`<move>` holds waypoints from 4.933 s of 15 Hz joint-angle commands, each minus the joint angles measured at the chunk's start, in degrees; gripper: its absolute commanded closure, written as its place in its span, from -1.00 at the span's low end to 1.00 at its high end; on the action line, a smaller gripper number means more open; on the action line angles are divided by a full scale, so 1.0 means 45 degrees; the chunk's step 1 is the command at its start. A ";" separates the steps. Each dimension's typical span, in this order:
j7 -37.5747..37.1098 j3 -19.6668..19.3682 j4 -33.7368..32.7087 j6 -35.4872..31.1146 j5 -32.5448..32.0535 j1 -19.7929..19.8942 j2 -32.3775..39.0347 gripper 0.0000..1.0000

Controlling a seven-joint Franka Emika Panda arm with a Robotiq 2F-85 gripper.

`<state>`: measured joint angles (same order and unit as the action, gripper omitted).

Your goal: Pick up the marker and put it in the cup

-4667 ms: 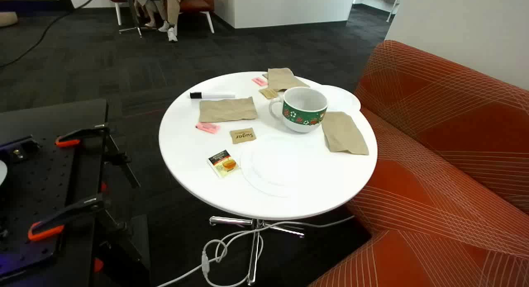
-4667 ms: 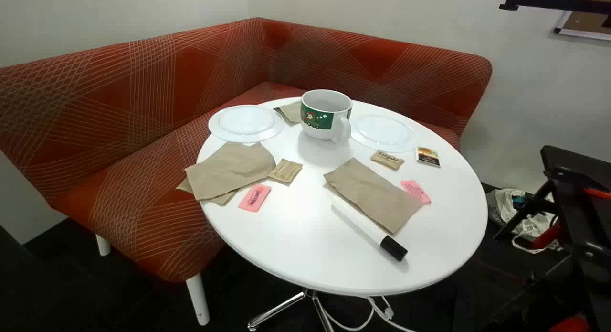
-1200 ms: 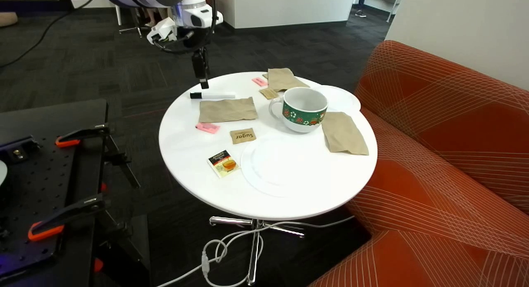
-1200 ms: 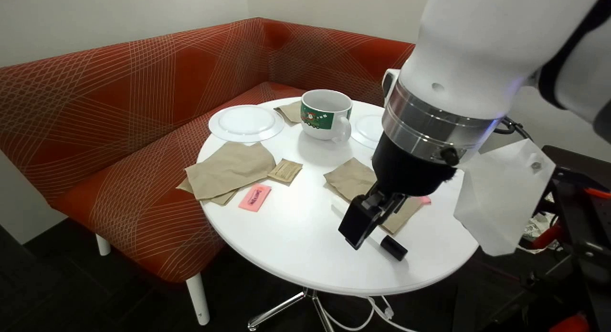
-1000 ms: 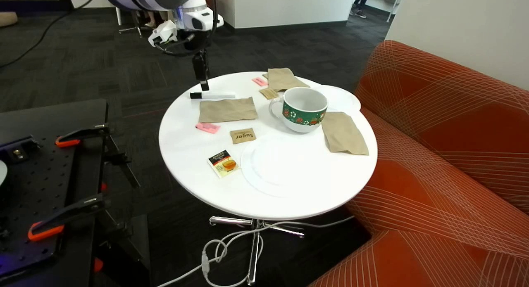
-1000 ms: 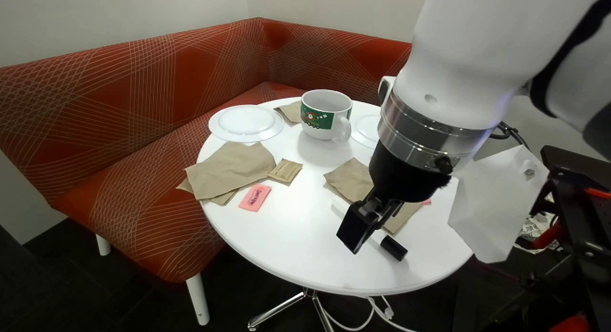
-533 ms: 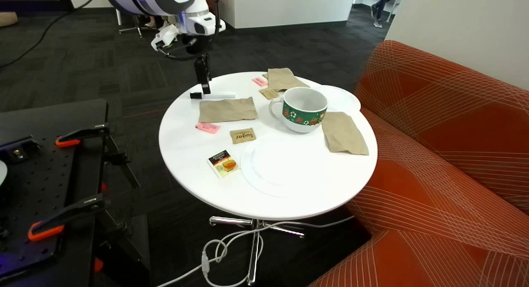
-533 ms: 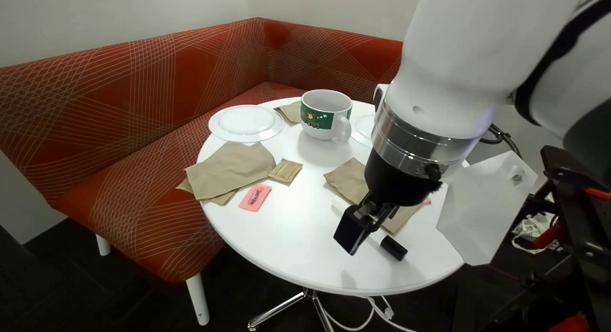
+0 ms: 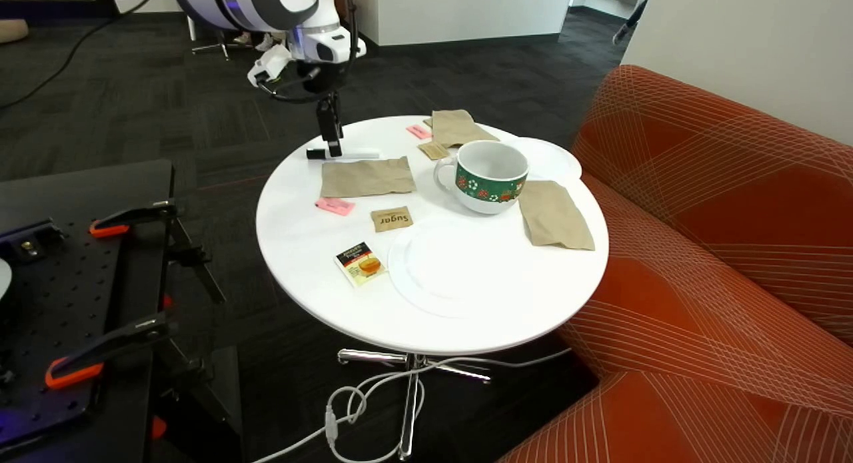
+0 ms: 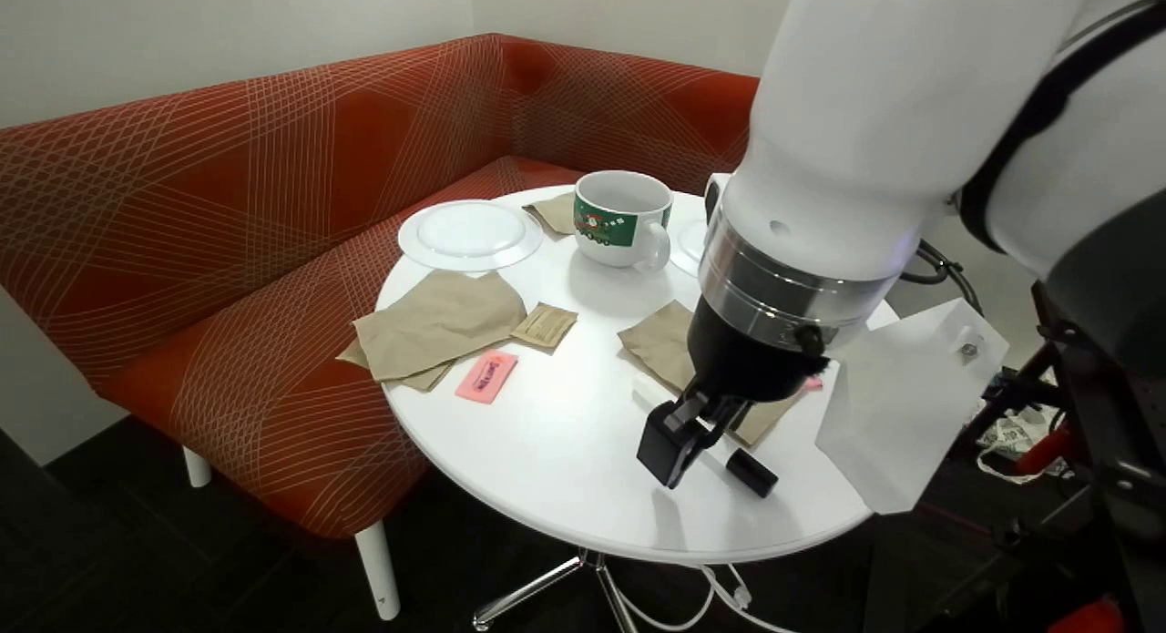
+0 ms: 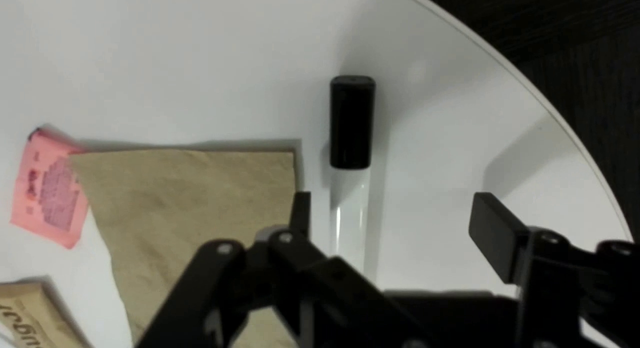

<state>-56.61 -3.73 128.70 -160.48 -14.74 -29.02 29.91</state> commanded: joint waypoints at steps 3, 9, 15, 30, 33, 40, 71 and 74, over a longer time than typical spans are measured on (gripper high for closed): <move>0.0176 -0.0067 -0.0238 0.0100 0.0262 0.0006 0.0149 0.29; 0.0097 -0.0151 -0.0205 0.0136 0.0275 -0.0030 0.0031 0.90; -0.0798 -0.1154 0.0690 -0.0526 -0.0022 -0.0175 -0.2078 0.90; -0.9364 -0.5808 -0.2178 -0.0160 -0.7049 -0.1100 -0.2297 0.90; -1.0232 -0.6104 -0.2746 0.0044 -0.7618 -0.1207 -0.1435 0.90; -1.1154 -0.6385 -0.3523 0.0531 -0.7557 -0.1244 0.0247 0.90; -1.4303 -0.0391 -0.3828 0.3359 -1.2209 0.3914 -0.0732 -1.00; -1.4297 -0.0325 -0.3839 0.3346 -1.2193 0.3988 -0.0539 -1.00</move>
<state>-120.73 -7.59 111.56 -146.29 -68.72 -13.18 27.63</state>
